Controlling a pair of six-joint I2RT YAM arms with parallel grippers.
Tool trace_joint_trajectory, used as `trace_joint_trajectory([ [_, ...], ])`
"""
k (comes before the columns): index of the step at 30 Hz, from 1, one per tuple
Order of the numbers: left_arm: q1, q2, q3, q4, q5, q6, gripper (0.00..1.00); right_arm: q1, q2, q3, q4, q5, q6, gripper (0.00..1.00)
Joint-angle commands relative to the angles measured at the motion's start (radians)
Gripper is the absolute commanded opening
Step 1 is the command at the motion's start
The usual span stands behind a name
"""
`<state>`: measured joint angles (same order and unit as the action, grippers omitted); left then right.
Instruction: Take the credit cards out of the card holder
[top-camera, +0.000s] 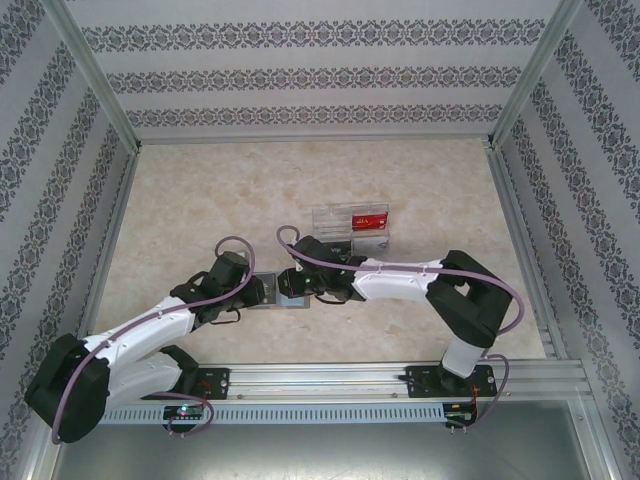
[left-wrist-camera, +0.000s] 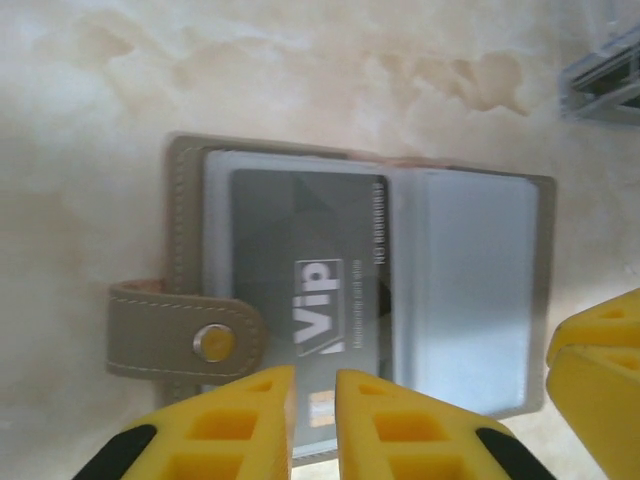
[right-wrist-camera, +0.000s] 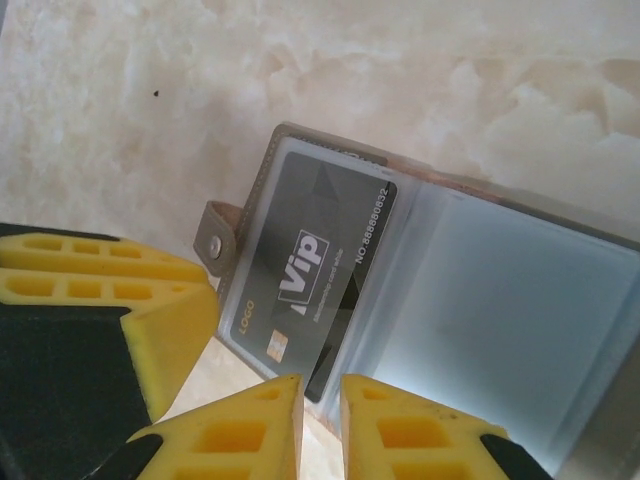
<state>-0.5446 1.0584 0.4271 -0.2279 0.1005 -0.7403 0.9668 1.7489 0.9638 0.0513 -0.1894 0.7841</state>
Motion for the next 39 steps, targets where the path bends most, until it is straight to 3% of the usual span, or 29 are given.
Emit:
trace_joint_trajectory([
  [1,0.019,0.024,-0.026,0.009,0.008,0.002,0.14,0.007,0.050,0.034,0.024,-0.040,0.067,0.19],
  [28,0.023,0.067,-0.061,0.058,0.039,-0.027,0.13,0.007,0.173,0.046,0.128,-0.126,0.157,0.22],
  [32,0.023,0.066,-0.060,0.056,0.038,-0.028,0.13,0.006,0.172,0.039,0.137,-0.125,0.165,0.17],
  [39,0.023,0.065,-0.062,0.055,0.040,-0.029,0.13,0.000,0.166,0.018,0.160,-0.131,0.182,0.00],
])
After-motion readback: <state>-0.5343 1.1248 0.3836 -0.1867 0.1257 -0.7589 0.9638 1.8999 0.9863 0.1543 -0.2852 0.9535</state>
